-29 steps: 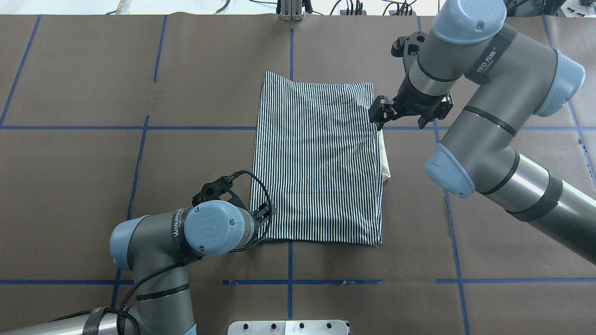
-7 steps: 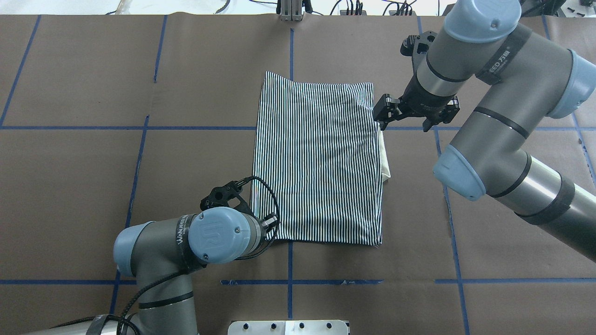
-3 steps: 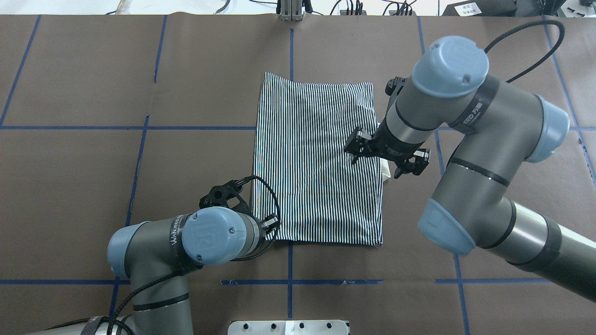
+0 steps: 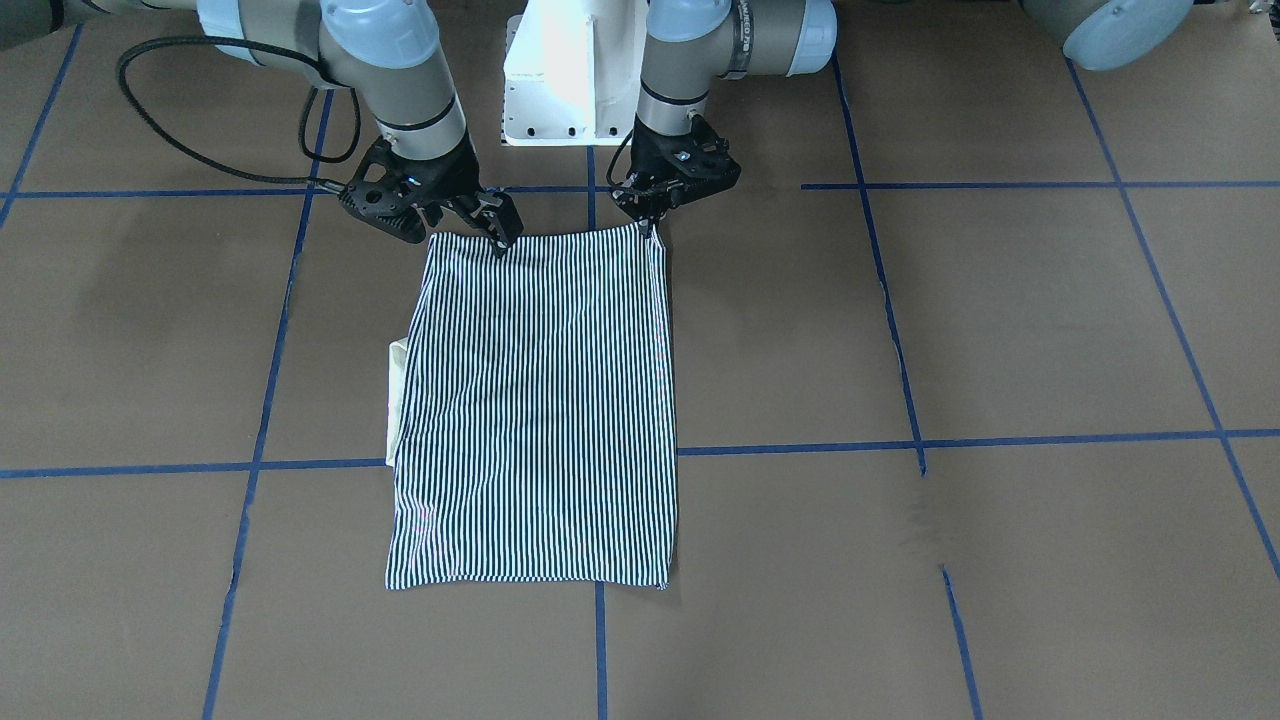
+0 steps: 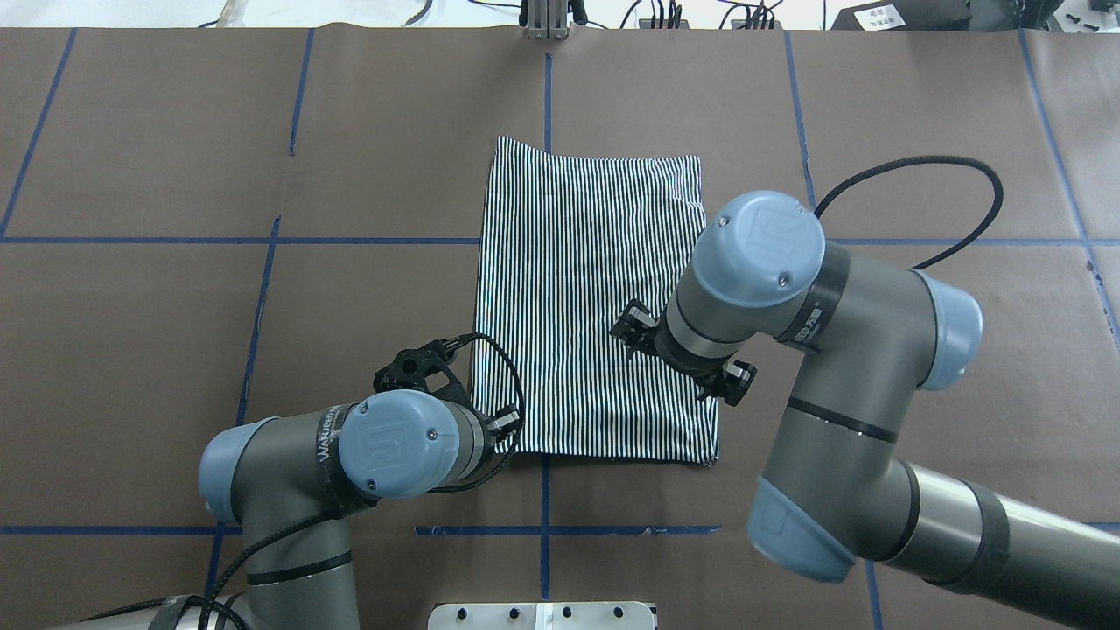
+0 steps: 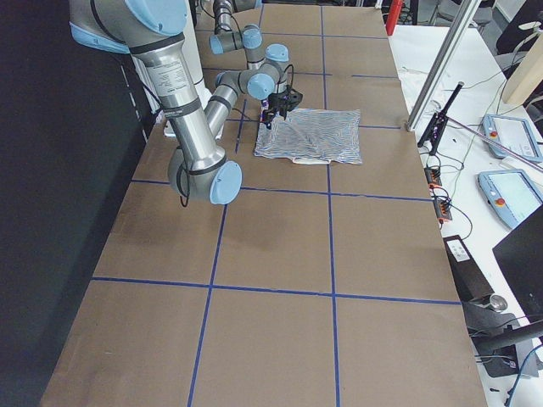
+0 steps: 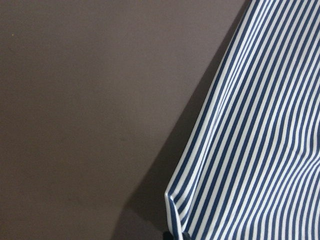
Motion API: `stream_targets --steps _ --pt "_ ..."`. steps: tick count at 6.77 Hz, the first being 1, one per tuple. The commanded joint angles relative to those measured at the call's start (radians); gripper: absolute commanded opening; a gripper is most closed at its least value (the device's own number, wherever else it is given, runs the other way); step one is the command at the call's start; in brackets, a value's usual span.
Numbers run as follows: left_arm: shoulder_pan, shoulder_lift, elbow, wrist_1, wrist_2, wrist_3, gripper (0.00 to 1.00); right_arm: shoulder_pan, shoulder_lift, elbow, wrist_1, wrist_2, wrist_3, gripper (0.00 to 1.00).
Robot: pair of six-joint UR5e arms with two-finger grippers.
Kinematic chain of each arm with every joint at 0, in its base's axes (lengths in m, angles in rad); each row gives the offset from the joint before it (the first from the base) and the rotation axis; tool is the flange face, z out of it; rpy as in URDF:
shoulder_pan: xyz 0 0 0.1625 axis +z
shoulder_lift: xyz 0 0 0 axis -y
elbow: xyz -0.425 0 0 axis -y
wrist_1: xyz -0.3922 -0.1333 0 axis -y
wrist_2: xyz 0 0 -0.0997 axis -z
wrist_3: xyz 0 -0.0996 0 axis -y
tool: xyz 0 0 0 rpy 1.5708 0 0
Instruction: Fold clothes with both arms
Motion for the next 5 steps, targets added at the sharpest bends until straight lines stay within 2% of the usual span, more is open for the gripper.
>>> stream_targets --steps 1,3,5 --pt "0.001 0.000 0.000 -0.002 0.000 0.001 0.00 -0.071 -0.011 -0.046 0.002 -0.116 0.072 1.00" --pt "0.001 0.000 0.002 -0.017 0.000 0.003 0.00 -0.069 -0.032 -0.139 0.165 -0.129 0.067 1.00" --pt "0.001 0.000 0.003 -0.017 0.000 0.003 0.00 -0.068 -0.045 -0.140 0.179 -0.130 0.075 1.00"
